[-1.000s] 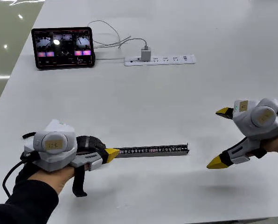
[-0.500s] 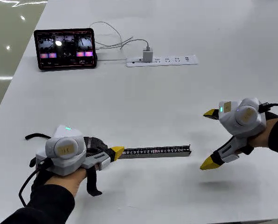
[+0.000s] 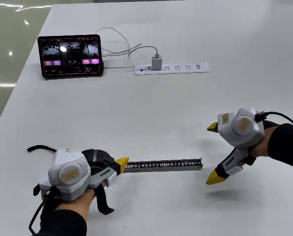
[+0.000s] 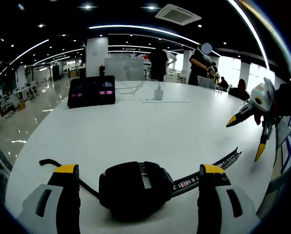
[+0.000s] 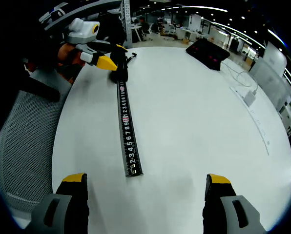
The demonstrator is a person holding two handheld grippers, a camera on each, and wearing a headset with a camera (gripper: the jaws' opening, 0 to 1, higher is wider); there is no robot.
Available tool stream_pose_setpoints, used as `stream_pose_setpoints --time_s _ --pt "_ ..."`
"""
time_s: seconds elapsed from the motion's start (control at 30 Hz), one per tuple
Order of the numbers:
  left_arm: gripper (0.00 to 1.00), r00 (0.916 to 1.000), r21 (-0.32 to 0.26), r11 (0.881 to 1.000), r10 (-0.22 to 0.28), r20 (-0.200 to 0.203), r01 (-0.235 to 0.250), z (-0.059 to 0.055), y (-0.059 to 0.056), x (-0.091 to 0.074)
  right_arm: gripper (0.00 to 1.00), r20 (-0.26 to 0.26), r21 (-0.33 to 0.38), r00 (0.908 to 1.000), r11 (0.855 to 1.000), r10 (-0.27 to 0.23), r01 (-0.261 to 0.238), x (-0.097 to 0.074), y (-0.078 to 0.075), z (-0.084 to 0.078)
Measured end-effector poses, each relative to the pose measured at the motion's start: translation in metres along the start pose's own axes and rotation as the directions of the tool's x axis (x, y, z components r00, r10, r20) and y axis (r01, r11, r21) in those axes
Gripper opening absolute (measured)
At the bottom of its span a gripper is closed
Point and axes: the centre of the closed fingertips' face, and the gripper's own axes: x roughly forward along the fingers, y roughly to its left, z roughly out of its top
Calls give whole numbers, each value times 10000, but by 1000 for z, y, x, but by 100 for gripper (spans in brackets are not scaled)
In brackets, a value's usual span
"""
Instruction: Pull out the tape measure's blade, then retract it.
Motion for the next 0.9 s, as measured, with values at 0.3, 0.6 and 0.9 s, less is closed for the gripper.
stream_pose_setpoints --time_s 0.3,0.6,0.9 --pt "99 10000 24 10000 -15 56 15 -1 3 2 92 -68 -122 9997 9997 230 -231 10 2 2" --pt "99 9999 125 9999 -93 39 93 -4 1 4 73 -168 -459 9985 9976 519 -526 16 7 -3" --pt "99 9999 157 9998 -101 59 100 -4 1 5 47 -280 -622 9967 9951 758 -774 16 13 -5"
